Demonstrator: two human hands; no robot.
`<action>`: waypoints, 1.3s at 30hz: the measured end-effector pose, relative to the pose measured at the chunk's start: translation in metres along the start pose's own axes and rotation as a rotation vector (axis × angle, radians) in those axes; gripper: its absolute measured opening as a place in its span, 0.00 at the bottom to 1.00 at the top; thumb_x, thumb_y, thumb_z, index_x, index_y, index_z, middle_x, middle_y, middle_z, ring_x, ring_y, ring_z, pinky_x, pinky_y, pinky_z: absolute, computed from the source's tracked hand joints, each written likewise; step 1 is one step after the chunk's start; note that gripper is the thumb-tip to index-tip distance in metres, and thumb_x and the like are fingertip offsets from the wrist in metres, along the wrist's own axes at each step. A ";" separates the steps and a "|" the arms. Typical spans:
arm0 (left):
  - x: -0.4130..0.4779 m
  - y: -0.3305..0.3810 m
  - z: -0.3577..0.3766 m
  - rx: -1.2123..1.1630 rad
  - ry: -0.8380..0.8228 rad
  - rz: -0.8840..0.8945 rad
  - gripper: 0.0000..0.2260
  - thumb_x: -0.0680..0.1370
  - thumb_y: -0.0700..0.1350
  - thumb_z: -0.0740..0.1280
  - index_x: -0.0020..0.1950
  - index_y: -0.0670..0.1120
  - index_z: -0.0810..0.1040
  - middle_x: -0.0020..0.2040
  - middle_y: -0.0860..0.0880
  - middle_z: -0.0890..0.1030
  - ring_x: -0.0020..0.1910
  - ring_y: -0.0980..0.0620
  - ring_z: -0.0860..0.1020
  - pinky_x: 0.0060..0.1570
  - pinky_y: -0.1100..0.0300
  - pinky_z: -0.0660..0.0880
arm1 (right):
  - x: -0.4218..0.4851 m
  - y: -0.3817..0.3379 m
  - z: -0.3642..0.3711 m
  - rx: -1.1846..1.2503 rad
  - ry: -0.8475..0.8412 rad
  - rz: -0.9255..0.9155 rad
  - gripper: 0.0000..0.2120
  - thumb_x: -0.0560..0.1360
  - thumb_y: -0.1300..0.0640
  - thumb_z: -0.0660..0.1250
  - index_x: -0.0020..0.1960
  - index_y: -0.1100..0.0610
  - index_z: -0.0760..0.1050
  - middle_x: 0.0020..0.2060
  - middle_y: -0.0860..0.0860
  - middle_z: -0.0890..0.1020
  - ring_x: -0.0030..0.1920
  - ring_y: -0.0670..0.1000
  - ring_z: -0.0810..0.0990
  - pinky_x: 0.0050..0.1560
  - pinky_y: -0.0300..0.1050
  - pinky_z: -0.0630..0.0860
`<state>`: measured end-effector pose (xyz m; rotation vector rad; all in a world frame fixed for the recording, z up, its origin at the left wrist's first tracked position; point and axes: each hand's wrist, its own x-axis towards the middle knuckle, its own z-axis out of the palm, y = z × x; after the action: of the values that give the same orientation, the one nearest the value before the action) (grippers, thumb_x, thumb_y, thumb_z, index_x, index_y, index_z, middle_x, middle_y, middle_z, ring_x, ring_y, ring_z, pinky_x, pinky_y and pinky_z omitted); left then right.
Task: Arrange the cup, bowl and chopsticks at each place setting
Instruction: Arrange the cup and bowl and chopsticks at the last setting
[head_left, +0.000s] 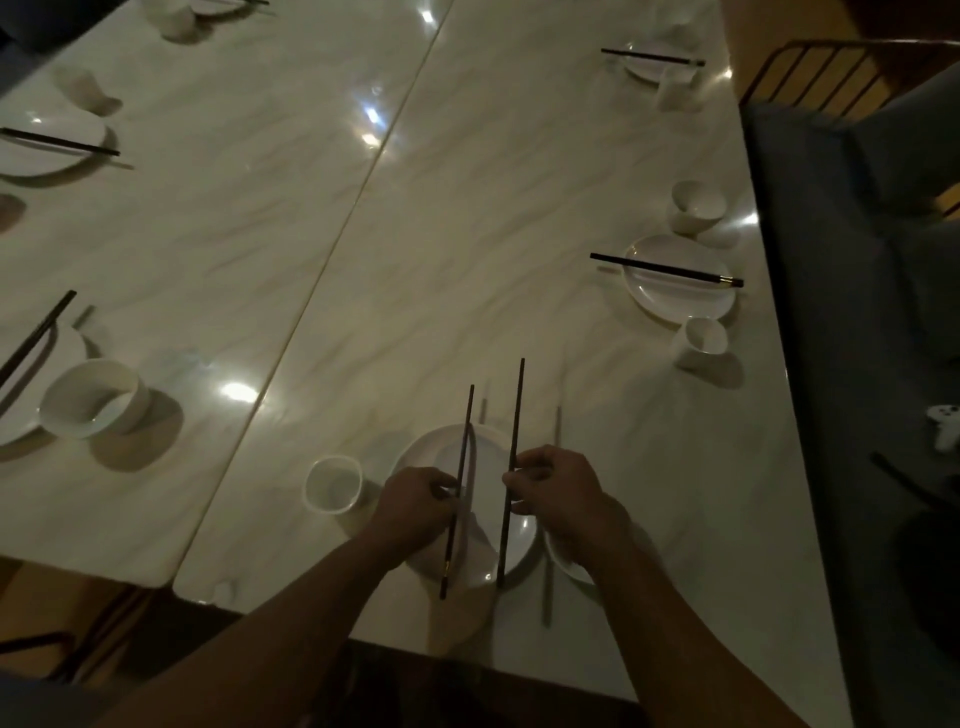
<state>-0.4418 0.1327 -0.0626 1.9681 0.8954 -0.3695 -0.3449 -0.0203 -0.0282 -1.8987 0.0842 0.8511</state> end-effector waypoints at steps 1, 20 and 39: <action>0.000 -0.002 0.001 0.001 0.009 0.005 0.15 0.75 0.43 0.72 0.61 0.46 0.79 0.50 0.48 0.84 0.42 0.55 0.83 0.51 0.52 0.82 | 0.000 0.002 0.005 -0.018 -0.001 0.002 0.11 0.72 0.64 0.74 0.53 0.58 0.77 0.43 0.55 0.83 0.43 0.52 0.84 0.42 0.46 0.84; 0.004 -0.041 -0.124 0.429 0.106 0.353 0.18 0.74 0.50 0.71 0.63 0.51 0.78 0.57 0.51 0.80 0.55 0.51 0.78 0.54 0.56 0.76 | -0.006 0.038 0.068 -0.233 0.102 0.040 0.11 0.73 0.57 0.70 0.55 0.56 0.81 0.42 0.53 0.85 0.42 0.52 0.84 0.46 0.53 0.84; 0.003 -0.035 -0.130 0.417 -0.061 0.306 0.18 0.75 0.50 0.69 0.65 0.50 0.77 0.58 0.48 0.78 0.56 0.49 0.77 0.55 0.56 0.76 | -0.009 0.024 0.090 -0.387 0.259 0.047 0.21 0.68 0.46 0.77 0.54 0.53 0.73 0.45 0.50 0.81 0.41 0.46 0.80 0.35 0.36 0.72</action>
<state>-0.4774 0.2545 -0.0159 2.4190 0.4905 -0.4613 -0.4084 0.0393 -0.0630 -2.3743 0.1294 0.6830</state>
